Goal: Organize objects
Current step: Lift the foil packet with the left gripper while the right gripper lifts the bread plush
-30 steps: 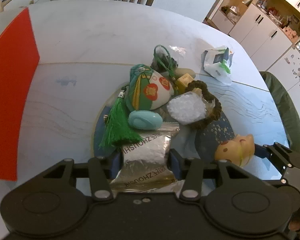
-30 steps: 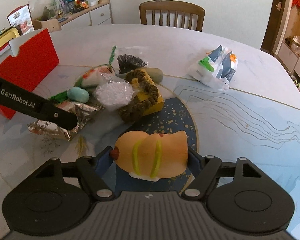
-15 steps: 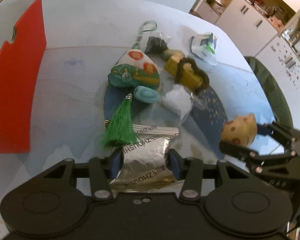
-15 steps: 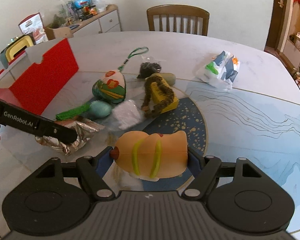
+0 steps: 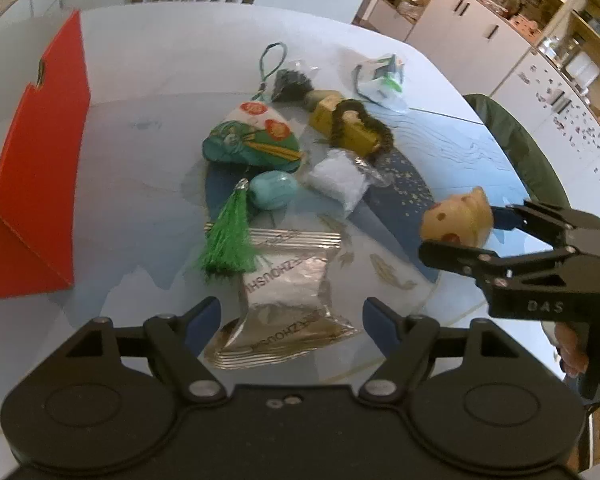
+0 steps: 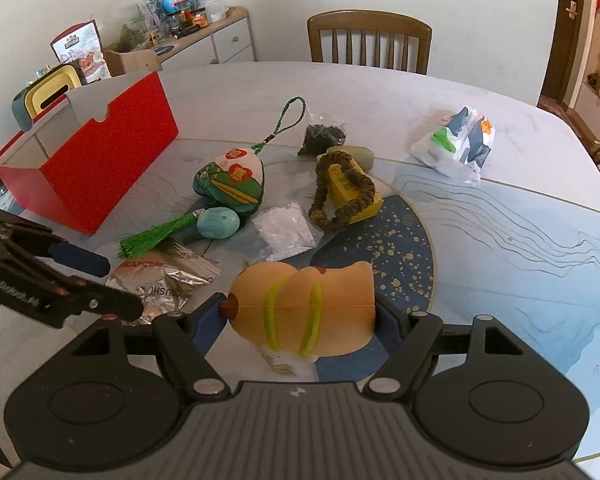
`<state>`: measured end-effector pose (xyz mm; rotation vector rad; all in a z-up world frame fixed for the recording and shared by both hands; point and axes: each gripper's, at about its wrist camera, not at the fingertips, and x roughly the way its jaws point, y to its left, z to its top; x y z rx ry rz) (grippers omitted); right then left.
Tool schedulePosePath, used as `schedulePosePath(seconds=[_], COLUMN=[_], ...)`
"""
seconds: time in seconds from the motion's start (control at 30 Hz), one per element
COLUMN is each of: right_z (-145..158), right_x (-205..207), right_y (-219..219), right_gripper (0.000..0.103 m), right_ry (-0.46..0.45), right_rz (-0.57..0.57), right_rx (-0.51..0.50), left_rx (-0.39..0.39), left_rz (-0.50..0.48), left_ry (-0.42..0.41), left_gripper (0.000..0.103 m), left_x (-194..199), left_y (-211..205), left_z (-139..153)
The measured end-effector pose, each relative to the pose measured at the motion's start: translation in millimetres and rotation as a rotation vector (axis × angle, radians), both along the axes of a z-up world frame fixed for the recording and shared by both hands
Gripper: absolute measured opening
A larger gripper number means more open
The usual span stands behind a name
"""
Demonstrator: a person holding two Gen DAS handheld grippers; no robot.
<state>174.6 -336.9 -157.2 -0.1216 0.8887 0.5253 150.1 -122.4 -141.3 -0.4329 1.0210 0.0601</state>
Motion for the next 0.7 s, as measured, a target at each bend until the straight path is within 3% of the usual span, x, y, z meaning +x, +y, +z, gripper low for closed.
schedulePosePath(seconds=[0.2,0.37,0.7], right_z=[2,3,3], right_x=[0,-1,-4], right_y=[3,2,0], right_gripper=[0.077,0.077,0.077], right_ry=[-0.006,-0.007,-0.008], right_rz=[-0.004,-0.010,-0.010], right_rx=[-0.002,-0.002,-0.006], left_rx=[0.015,0.011,0.011], left_rz=[-0.016,0.013,0.017], left_ry=[0.014,-0.022,0.028], left_gripper=[0.069,0.069,0.068], left_x=[8,5,18], left_y=[-10,-3,-8], left_z=[-1,9,-9])
